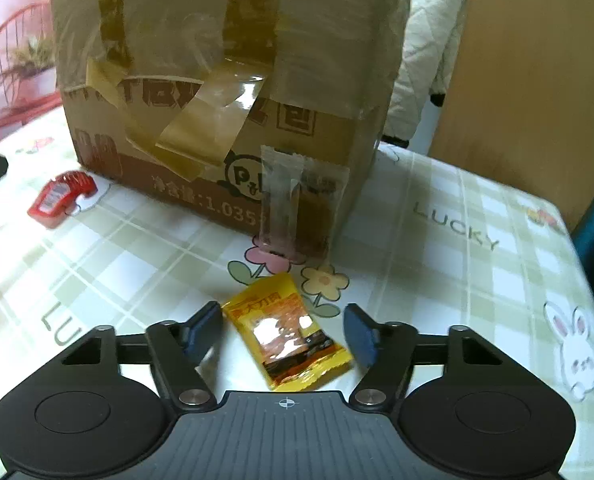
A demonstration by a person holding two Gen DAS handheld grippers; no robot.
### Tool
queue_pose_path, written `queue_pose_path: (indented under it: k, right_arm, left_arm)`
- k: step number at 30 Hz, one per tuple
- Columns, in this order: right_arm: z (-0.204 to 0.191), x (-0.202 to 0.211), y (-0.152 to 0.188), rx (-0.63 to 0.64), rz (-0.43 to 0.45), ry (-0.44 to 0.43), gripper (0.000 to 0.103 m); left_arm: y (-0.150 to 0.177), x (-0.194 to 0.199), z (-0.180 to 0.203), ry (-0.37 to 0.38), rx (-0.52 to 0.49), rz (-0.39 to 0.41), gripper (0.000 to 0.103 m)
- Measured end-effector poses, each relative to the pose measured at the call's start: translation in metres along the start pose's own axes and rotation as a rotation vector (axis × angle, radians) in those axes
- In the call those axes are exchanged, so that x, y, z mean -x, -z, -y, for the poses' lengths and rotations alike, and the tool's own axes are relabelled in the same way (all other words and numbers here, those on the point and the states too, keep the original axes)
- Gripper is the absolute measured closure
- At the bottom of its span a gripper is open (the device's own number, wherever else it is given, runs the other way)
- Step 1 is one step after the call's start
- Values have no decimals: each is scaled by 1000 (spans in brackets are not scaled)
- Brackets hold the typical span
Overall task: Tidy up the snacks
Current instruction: 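Close the left gripper on the red packet while the right gripper grasps the yellow packet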
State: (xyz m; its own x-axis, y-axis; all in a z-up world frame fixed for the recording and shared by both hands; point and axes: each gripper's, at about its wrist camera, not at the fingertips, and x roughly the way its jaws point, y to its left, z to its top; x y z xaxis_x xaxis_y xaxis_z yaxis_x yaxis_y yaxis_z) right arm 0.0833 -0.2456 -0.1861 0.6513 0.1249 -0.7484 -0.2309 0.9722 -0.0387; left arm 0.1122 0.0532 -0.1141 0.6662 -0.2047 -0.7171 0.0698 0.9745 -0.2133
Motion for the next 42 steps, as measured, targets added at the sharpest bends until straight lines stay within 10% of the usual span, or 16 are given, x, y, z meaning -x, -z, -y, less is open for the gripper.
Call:
queue_pose_path:
  k: [6,36,42]
  right_arm:
    - [1,5,4,-32,44,-9,70]
    - [-1,9,16,-53,124,0,71]
    - [-1,9,16,-49,125,-2,71]
  left_arm:
    - [3,-4,2,0,-4,-18,31]
    - [-2,-77,27,-135,-177,-47,25]
    - [3,-66,24,-114,-151,-29,58]
